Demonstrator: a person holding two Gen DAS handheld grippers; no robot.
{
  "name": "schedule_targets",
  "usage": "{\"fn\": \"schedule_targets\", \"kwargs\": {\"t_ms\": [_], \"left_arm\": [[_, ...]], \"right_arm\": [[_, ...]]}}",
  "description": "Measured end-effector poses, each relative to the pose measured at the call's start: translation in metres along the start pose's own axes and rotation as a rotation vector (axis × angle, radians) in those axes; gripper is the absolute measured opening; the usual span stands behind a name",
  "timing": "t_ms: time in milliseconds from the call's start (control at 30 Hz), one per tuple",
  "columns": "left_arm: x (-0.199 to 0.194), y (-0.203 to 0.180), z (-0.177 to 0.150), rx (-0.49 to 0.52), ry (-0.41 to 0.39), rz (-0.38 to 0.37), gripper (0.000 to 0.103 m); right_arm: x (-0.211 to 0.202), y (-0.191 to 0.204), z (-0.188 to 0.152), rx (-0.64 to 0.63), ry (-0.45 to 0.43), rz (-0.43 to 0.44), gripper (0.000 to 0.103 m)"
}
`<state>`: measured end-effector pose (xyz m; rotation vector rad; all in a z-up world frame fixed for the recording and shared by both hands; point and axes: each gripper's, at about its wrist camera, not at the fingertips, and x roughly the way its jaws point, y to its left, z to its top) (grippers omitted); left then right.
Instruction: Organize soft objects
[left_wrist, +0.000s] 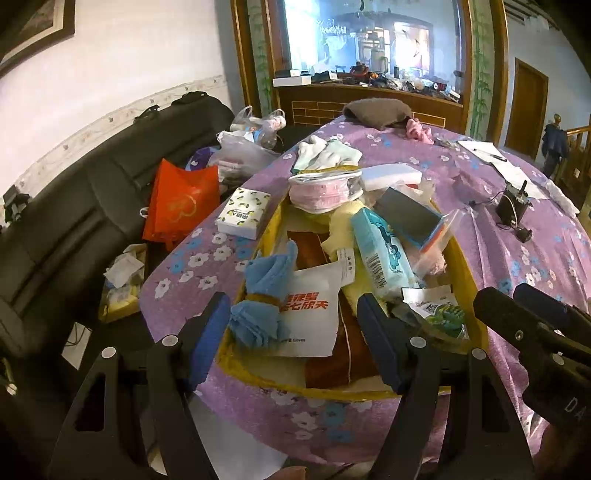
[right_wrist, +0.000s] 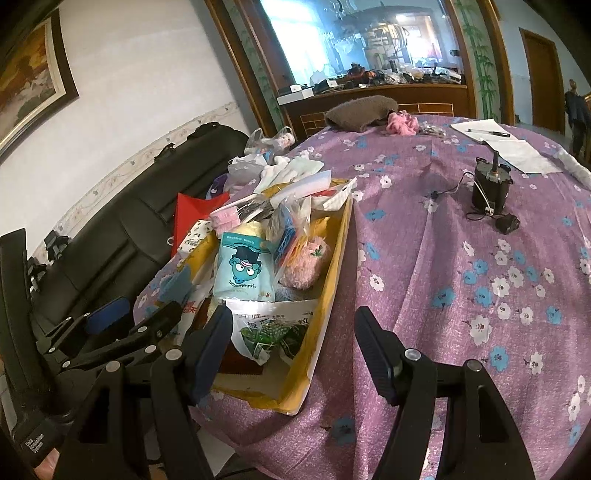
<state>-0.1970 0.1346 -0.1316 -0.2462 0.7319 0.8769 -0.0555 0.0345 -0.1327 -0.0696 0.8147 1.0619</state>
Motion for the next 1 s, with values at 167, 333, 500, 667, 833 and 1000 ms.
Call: {"fn": "schedule_targets", "kwargs": {"t_ms": [167, 333, 500, 667, 833, 1000], "left_arm": [[0.002, 0.004, -0.003, -0.015, 0.002, 0.007, 0.072], [0.001, 0.010, -0.002, -0.032, -0.005, 0.010, 0.072], [0.002, 0.012, -0.001, -0.026, -0.003, 0.011, 0.072], [0.003, 0.012, 0.000, -0.027, 0.007, -0.011, 0.072], [0.010, 0.012, 0.001, -0.061, 0.052, -0.068, 0.072], [0.008, 0.006, 0.001, -0.050, 0.054, -0.088, 0.072]], "right_arm": [[0.002, 0.001, -0.001, -0.004, 0.007, 0.005, 0.068], [0.003, 0.010, -0.002, -0.038, 0.010, -0.008, 0.068], [0.005, 0.015, -0.002, -0.056, 0.013, -0.003, 0.068], [0.006, 0.013, 0.000, -0.049, 0.016, -0.008, 0.068], [0.008, 0.010, 0.001, -0.040, 0.019, -0.008, 0.068], [0.008, 0.011, -0.001, -0.042, 0.021, -0.006, 0.068]]}}
